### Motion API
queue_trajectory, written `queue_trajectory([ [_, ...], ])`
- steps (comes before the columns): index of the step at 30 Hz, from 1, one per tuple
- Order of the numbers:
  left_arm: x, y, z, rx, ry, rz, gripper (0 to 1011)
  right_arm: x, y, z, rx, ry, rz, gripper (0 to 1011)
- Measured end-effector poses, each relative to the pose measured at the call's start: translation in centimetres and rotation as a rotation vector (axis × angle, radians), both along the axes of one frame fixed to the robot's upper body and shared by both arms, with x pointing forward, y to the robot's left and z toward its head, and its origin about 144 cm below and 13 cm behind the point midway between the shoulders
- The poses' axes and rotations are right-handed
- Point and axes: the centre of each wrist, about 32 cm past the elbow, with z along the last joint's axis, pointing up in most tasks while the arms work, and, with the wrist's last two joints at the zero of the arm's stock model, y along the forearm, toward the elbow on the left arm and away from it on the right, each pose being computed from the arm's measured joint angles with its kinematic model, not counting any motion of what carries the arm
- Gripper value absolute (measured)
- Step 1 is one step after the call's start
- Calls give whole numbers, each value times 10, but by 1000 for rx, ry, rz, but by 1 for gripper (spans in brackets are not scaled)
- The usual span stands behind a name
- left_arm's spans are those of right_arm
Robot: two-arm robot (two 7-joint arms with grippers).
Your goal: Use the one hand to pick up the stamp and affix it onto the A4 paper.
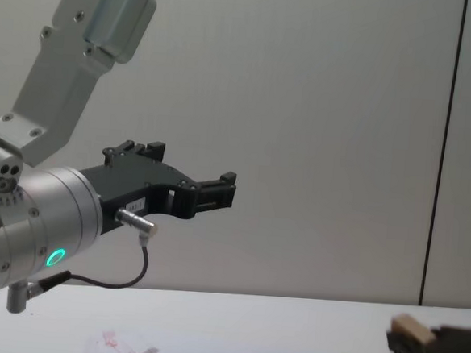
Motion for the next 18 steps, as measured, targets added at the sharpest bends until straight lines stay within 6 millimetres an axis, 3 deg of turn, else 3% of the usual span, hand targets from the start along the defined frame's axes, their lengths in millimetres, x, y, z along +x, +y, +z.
queue_trajectory([
  [11,0,0,0,0,0,0,1001,9,19,24,95,-44,103,220],
  [18,0,0,0,0,0,0,1001,16,31,25,98,5,156,220],
])
